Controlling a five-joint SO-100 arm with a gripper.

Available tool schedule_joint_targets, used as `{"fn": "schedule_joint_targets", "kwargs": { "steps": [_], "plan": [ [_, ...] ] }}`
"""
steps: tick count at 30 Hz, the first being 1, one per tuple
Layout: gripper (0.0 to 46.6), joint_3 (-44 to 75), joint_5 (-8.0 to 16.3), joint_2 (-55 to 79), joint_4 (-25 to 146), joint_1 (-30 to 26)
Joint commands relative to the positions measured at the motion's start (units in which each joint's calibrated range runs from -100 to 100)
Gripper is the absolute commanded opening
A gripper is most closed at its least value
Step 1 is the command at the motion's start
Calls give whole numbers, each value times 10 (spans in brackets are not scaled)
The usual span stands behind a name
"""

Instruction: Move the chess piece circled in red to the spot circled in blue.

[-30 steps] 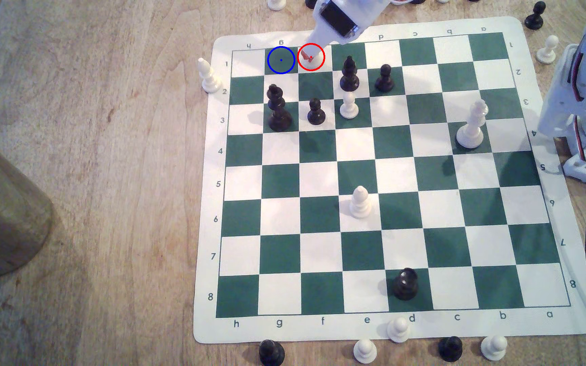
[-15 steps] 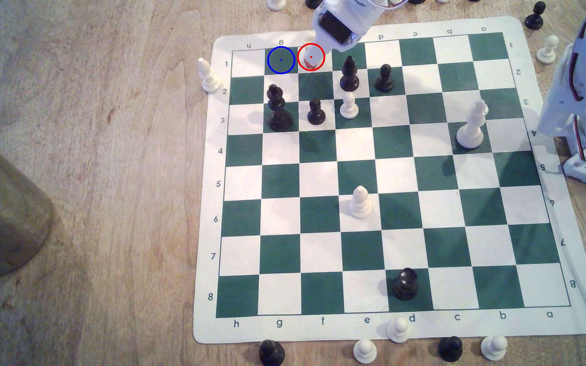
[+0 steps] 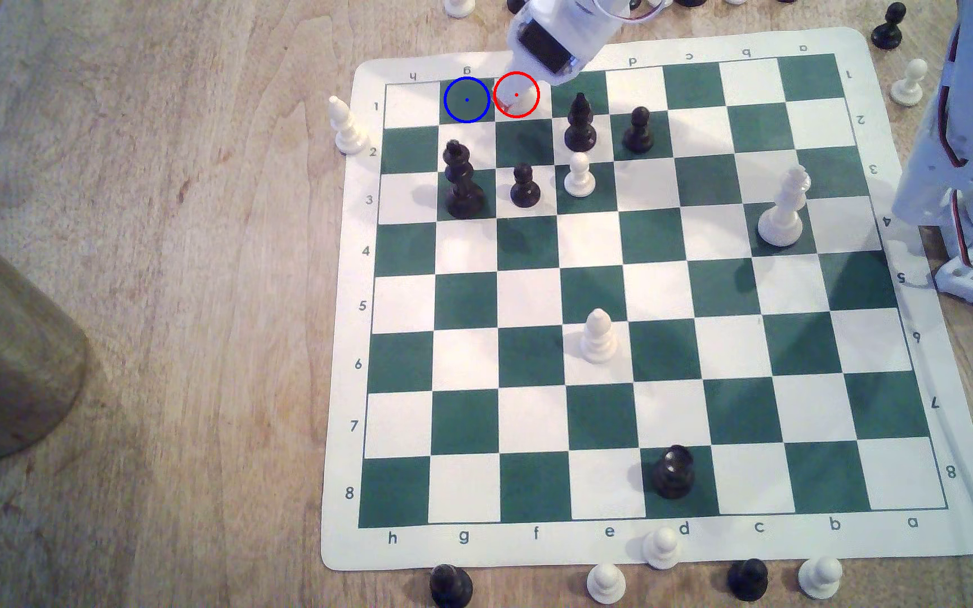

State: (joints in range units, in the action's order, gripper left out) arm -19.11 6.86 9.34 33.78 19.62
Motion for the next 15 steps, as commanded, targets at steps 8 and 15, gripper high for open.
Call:
{"fn": "schedule_joint_targets", "kwargs": {
  "steps": [8,15],
  "plan": [
    [135,57,2,-18,-21,-10],
    [73,57,0,-17,-25,-6]
  ]
}}
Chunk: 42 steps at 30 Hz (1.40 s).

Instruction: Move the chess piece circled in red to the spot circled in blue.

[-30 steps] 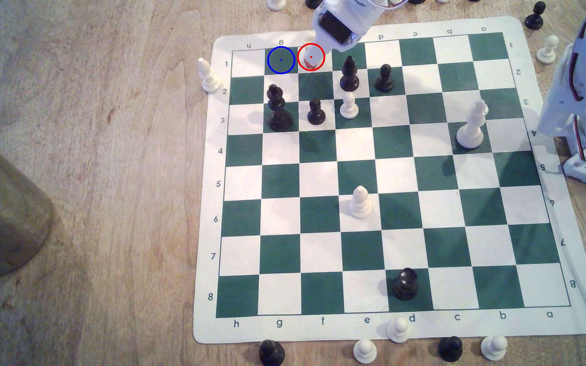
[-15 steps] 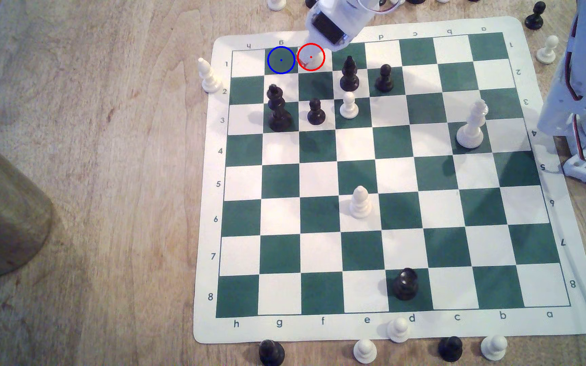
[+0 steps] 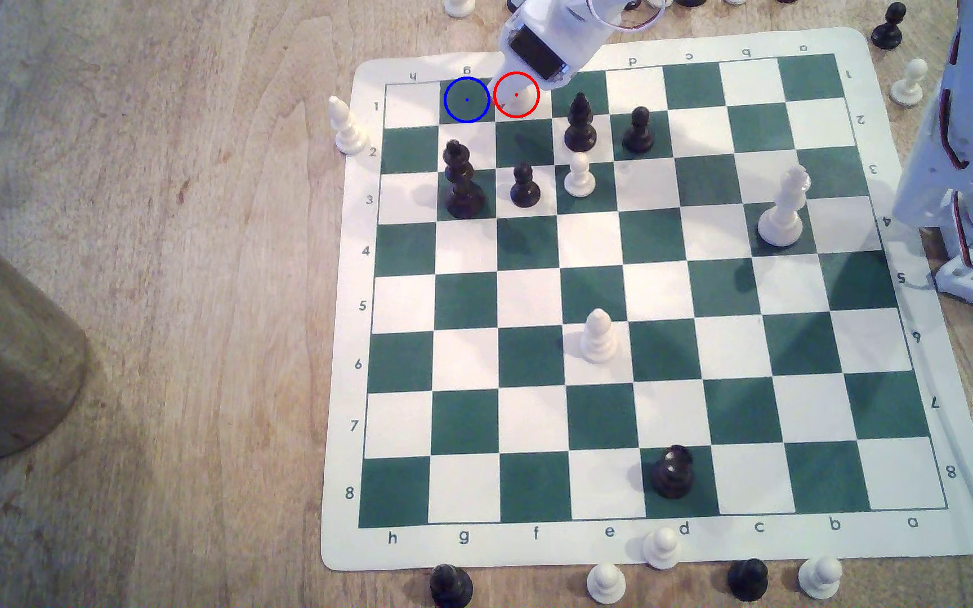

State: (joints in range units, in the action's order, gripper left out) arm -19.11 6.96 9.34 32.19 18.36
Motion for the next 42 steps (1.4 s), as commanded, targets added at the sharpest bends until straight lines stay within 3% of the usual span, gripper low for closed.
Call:
{"fn": "schedule_joint_targets", "kwargs": {
  "steps": [1,6,20,29,42],
  "plan": [
    [60,57,-2,-17,-9,6],
    [3,58,-5,-19,-8,8],
    [3,56,0,-119,13,5],
    [3,177,2,-21,12,-23],
    [3,197,0,59,-30,-9]
  ]
}}
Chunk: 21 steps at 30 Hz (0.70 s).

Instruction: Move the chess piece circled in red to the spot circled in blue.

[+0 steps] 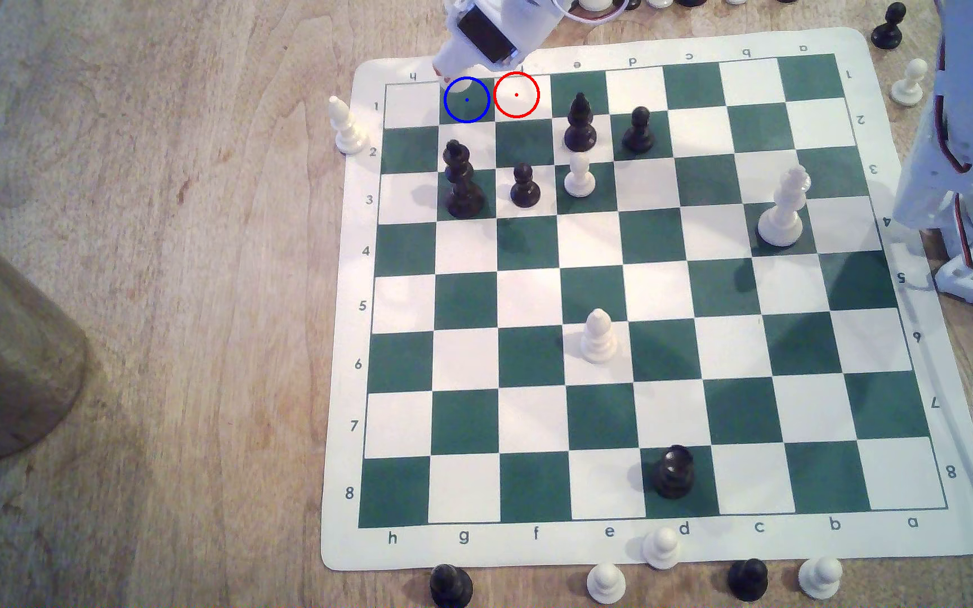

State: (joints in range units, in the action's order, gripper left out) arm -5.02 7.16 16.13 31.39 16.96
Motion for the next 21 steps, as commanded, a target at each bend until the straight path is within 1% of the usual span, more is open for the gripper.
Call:
{"fn": "schedule_joint_targets", "kwargs": {
  "steps": [1,21],
  "plan": [
    [3,57,-2,-5,-23,5],
    [3,57,1,23,-33,-3]
  ]
}}
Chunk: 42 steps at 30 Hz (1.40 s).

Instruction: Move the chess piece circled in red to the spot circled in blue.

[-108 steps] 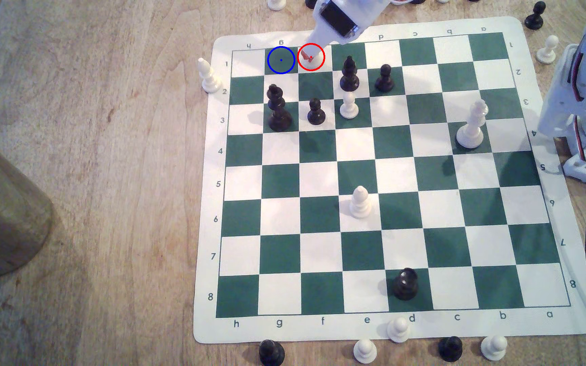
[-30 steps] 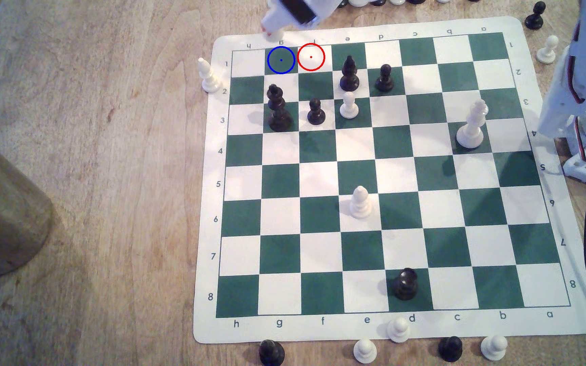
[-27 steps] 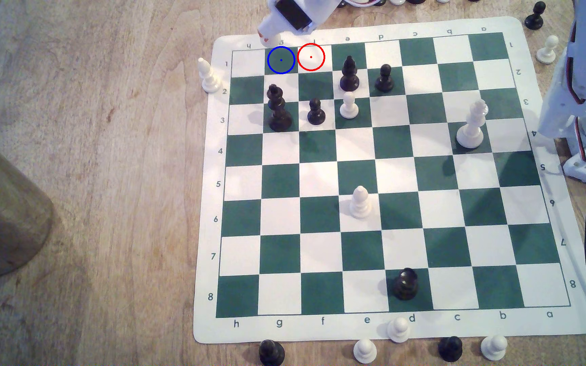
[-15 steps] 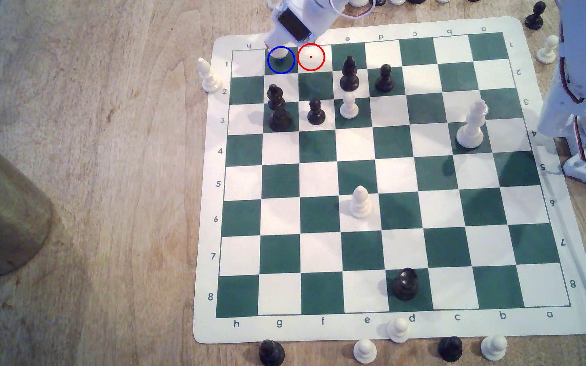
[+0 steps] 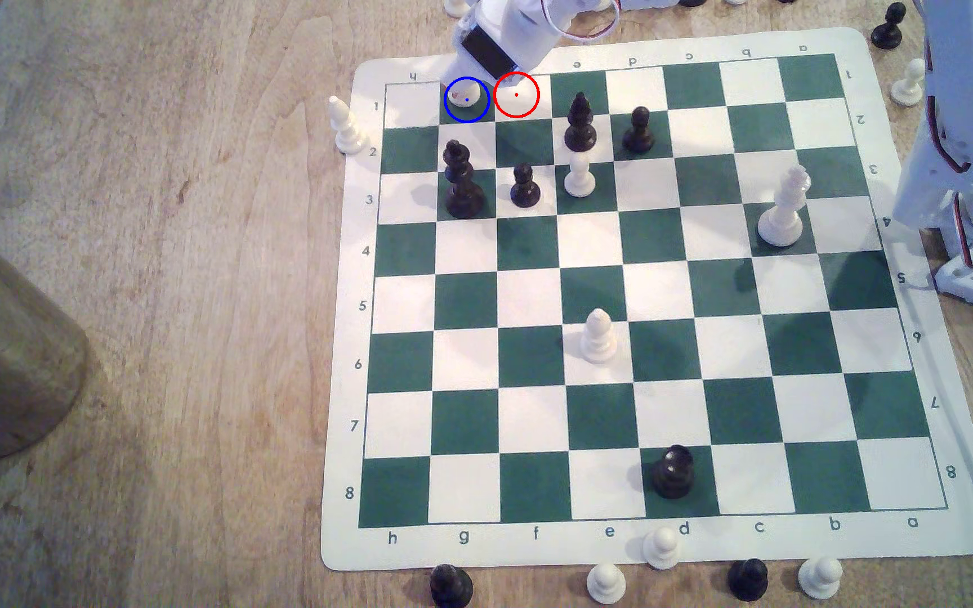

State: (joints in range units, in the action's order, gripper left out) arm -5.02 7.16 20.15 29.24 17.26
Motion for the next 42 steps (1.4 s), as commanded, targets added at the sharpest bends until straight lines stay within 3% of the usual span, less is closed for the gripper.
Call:
{"fn": "schedule_joint_targets", "kwargs": {
  "steps": [1,10,13,14,18,20,30,42],
  "plan": [
    [3,56,1,-16,-12,-6],
    [6,51,4,-11,-3,-10],
    [39,51,4,-11,-3,-7],
    [77,52,4,-11,1,-6],
    [137,56,3,-13,12,-1],
    [151,56,2,-15,14,1],
    [178,42,2,-55,52,8],
    [196,-99,5,-267,142,-31]
  ]
}}
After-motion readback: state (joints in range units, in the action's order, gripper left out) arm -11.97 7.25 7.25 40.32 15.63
